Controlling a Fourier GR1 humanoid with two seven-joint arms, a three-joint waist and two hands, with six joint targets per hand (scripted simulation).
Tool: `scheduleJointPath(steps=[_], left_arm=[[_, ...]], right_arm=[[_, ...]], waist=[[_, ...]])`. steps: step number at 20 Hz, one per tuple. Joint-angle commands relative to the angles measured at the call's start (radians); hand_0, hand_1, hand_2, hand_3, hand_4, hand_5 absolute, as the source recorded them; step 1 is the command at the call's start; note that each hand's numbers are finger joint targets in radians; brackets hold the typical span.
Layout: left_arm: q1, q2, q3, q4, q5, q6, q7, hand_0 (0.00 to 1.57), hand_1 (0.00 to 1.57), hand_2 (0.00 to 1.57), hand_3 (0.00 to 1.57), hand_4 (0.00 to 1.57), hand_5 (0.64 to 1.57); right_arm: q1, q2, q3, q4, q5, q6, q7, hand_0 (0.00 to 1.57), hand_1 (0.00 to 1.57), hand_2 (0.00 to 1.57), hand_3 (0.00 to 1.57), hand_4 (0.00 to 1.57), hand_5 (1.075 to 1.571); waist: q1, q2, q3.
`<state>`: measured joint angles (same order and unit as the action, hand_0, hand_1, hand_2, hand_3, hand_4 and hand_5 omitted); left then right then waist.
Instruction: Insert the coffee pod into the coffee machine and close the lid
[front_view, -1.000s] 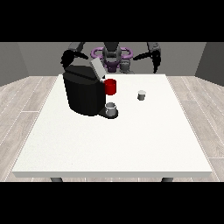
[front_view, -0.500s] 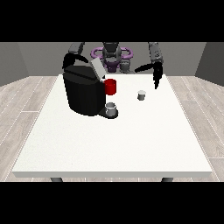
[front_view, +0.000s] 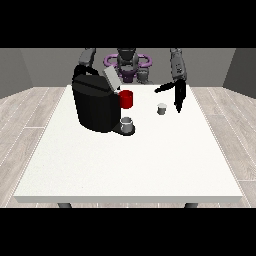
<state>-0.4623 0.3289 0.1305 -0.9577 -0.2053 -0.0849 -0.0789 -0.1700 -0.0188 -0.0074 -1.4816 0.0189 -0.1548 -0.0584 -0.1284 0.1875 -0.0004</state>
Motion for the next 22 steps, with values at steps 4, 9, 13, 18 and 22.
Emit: scheduleJointPath(steps=[4, 9, 13, 18, 22], left_arm=[[-0.057, 0.010, -0.023, 0.146, -0.092, 0.040, -0.059, 0.00, 0.00, 0.46, 0.00, 0.00, 1.571], [-0.081, -0.007, -0.038, 0.198, -0.128, 0.048, -0.003, 0.70, 0.70, 0.78, 0.43, 0.00, 1.571], [-0.093, 0.043, -0.060, 0.240, -0.192, 0.061, -0.057, 0.70, 0.70, 0.78, 0.49, 0.00, 1.571], [-0.103, 0.063, -0.068, 0.320, -0.247, 0.092, -0.092, 0.54, 0.54, 0.69, 0.44, 0.00, 1.571], [-0.107, 0.004, -0.096, 0.333, -0.313, 0.226, -0.112, 0.67, 0.67, 0.81, 0.55, 0.00, 1.571]], right_arm=[[-0.017, 0.001, 0.025, 0.010, 0.021, 0.001, 0.044, 0.00, 0.00, 0.00, 0.00, 0.41, 1.571], [-0.019, 0.017, 0.048, 0.066, 0.019, -0.083, 0.009, 0.00, 0.00, 0.00, 0.00, 0.39, 1.571], [-0.060, -0.013, -0.006, 0.061, -0.003, -0.002, 0.033, 0.00, 0.00, 0.00, 0.00, 0.47, 1.571], [-0.003, -0.010, 0.028, 0.010, 0.014, 0.009, 0.027, 0.00, 0.00, 0.00, 0.00, 0.52, 1.571], [-0.031, 0.012, 0.020, 0.030, 0.017, -0.018, 0.008, 0.00, 0.00, 0.00, 0.00, 0.52, 1.571]], waist=[[-0.020, 0.002, 0.0000], [0.009, -0.014, 0.0003], [-0.015, 0.018, 0.0000], [-0.059, 0.008, -0.0001], [-0.047, 0.031, 0.0000]])
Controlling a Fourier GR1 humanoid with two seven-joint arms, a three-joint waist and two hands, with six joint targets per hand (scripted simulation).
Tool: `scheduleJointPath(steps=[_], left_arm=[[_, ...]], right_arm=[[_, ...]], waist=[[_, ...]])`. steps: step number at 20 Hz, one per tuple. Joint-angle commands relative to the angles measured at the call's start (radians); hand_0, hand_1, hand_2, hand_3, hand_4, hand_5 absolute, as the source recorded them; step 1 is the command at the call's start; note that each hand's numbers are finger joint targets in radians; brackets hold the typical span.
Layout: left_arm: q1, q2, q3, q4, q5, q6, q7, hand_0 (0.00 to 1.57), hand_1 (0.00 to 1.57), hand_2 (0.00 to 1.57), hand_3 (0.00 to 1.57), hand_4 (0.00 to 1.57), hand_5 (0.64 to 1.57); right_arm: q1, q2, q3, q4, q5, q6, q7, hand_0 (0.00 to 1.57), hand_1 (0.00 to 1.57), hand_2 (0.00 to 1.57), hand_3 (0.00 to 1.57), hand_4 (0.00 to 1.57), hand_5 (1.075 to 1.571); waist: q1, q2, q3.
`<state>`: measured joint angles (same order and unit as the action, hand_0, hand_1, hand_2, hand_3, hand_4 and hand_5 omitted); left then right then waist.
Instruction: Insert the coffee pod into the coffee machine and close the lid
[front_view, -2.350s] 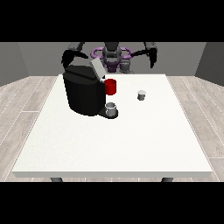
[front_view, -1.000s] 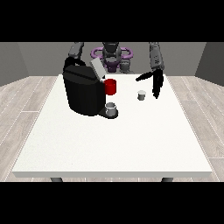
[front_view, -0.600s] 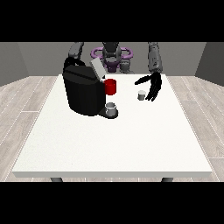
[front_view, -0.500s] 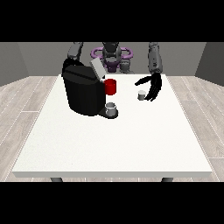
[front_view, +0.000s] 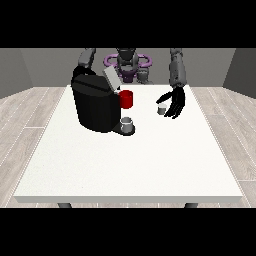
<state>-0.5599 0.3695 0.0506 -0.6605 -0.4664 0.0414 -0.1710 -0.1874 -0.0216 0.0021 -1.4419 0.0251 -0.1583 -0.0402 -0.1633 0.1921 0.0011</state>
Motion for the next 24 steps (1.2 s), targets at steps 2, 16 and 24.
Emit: scheduleJointPath(steps=[2, 16, 24], left_arm=[[-0.035, 0.019, 0.016, 0.023, -0.031, 0.064, -0.081, 0.72, 0.72, 0.85, 0.62, 0.15, 1.571], [-0.111, 0.022, -0.014, 0.137, -0.163, 0.147, -0.050, 1.11, 1.11, 1.17, 0.97, 0.28, 1.571], [-0.169, 0.025, -0.016, 0.074, -0.123, -0.004, -0.144, 1.45, 1.45, 1.45, 1.39, 0.62, 1.571]], right_arm=[[-0.031, -0.013, -0.058, 0.047, -0.039, 0.014, -0.085, 0.00, 0.00, 0.00, 0.00, 0.51, 1.571], [-0.041, 0.008, -0.007, 0.029, -0.019, -0.023, -0.011, 0.00, 0.00, 0.00, 0.00, 0.43, 1.571], [-0.014, -0.034, -0.054, 0.071, -0.066, 0.029, -0.003, 0.00, 0.00, 0.00, 0.00, 0.49, 1.571]], waist=[[0.016, 0.050, -0.0013], [-0.006, 0.035, -0.0014], [0.013, -0.043, -0.0009]])
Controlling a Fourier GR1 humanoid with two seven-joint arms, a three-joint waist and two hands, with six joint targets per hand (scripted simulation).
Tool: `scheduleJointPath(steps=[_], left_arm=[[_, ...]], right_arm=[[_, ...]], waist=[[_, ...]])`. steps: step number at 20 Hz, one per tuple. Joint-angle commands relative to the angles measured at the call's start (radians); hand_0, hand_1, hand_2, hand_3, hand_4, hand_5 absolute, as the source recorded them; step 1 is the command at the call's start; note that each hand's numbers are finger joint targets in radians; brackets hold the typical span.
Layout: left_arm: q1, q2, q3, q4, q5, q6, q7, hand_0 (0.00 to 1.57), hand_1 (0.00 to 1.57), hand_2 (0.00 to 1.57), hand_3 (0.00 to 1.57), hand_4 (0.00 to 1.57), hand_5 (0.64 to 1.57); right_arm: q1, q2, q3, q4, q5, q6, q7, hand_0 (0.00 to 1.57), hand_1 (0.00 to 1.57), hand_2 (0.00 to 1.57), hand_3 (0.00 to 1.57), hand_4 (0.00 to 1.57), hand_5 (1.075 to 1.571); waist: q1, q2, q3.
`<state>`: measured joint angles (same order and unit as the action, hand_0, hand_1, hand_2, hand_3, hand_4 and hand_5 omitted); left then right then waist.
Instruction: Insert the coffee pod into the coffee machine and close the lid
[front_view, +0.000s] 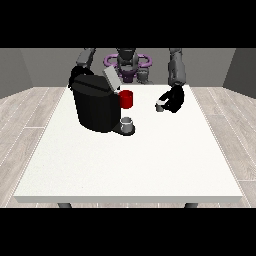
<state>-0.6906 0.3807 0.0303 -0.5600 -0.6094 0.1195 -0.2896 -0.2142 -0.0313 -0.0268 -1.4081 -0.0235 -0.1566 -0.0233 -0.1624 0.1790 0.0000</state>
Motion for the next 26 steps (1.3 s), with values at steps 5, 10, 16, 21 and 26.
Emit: scheduleJointPath(steps=[5, 10, 16, 21, 26], left_arm=[[-0.114, 0.026, -0.004, -0.062, 0.011, -0.163, 0.039, 1.29, 1.29, 1.36, 1.34, 0.56, 1.571], [-0.196, -0.005, -0.020, -0.114, 0.000, -0.204, 0.084, 1.25, 1.25, 1.33, 1.29, 0.57, 1.571], [-0.208, 0.022, 0.013, -0.112, -0.007, -0.208, 0.067, 1.25, 1.25, 1.33, 1.29, 0.57, 1.571], [-0.264, 0.069, 0.045, -0.114, -0.006, -0.207, 0.058, 1.01, 1.01, 1.20, 1.22, 0.54, 1.571], [-0.382, 0.101, 0.114, -0.074, 0.037, -0.247, 0.138, 1.21, 1.21, 1.25, 1.20, 0.51, 1.571]], right_arm=[[0.020, -0.009, -0.009, 0.078, -0.003, 0.026, -0.043, 0.00, 0.00, 0.00, 0.00, 0.41, 1.571], [-0.037, -0.023, -0.048, 0.122, -0.037, 0.041, -0.034, 0.00, 0.00, 0.00, 0.00, 0.49, 1.571], [-0.044, -0.016, -0.032, 0.082, -0.029, 0.031, -0.026, 0.00, 0.00, 0.00, 0.00, 0.50, 1.571], [-0.047, -0.022, -0.018, 0.061, -0.017, 0.036, -0.019, 0.00, 0.00, 0.00, 0.00, 0.51, 1.571], [-0.086, 0.024, 0.038, 0.008, 0.029, -0.014, 0.008, 0.00, 0.00, 0.00, 0.00, 0.51, 1.571]], waist=[[0.012, -0.081, 0.0002], [0.015, -0.084, 0.0003], [-0.010, -0.063, 0.0000], [-0.046, -0.030, -0.0002], [-0.108, 0.015, -0.0004]])
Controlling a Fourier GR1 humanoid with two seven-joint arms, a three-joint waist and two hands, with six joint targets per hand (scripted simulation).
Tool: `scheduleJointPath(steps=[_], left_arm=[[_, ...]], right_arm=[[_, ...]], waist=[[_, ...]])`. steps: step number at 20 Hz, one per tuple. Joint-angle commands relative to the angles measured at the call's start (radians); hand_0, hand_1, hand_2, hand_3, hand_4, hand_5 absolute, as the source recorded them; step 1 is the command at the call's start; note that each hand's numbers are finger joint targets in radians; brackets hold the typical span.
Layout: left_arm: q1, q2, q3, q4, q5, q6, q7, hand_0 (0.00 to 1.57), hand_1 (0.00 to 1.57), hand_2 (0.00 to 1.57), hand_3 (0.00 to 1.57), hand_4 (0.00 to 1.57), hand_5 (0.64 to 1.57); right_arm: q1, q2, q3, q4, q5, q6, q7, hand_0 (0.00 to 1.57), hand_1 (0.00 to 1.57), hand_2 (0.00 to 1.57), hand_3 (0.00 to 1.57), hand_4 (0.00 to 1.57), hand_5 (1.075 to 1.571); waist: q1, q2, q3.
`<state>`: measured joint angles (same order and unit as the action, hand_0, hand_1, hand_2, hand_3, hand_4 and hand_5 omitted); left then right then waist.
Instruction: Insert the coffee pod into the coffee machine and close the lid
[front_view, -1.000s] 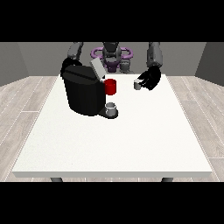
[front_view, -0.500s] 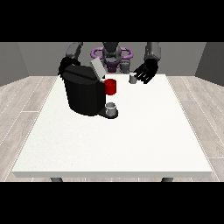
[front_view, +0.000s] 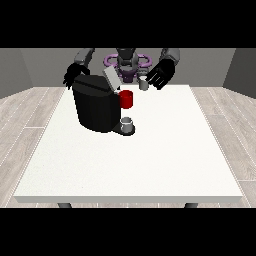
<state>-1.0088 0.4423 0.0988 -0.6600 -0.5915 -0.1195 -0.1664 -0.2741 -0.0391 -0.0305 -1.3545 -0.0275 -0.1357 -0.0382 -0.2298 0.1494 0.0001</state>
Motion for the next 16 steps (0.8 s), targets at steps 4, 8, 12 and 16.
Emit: scheduleJointPath(steps=[4, 8, 12, 16], left_arm=[[-0.091, 0.075, 0.040, 0.009, 0.009, -0.039, -0.016, 1.28, 1.28, 1.33, 1.27, 0.48, 1.571], [-0.154, 0.034, 0.020, -0.010, -0.011, -0.030, 0.050, 1.28, 1.28, 1.33, 1.27, 0.52, 1.571], [-0.150, -0.001, 0.021, -0.004, -0.008, -0.028, 0.057, 1.26, 1.26, 1.30, 1.24, 0.49, 1.571], [-0.115, -0.014, 0.001, 0.006, -0.036, 0.001, 0.031, 1.31, 1.31, 1.33, 1.24, 0.49, 1.571]], right_arm=[[-0.010, -0.028, -0.001, -0.033, -0.002, 0.030, -0.014, 0.00, 0.00, 0.00, 0.00, 0.54, 1.571], [-0.065, -0.029, -0.051, 0.017, -0.033, 0.023, -0.040, 0.00, 0.00, 0.00, 0.00, 0.46, 1.571], [-0.040, 0.015, -0.017, 0.027, 0.022, -0.044, -0.060, 0.00, 0.00, 0.00, 0.00, 0.52, 1.571], [-0.039, -0.003, -0.029, -0.003, -0.004, -0.019, -0.033, 0.00, 0.00, 0.00, 0.00, 0.51, 1.571]], waist=[[-0.049, 0.064, 0.0000], [-0.042, 0.090, 0.0006], [-0.025, 0.078, 0.0003], [-0.039, 0.079, 0.0001]])
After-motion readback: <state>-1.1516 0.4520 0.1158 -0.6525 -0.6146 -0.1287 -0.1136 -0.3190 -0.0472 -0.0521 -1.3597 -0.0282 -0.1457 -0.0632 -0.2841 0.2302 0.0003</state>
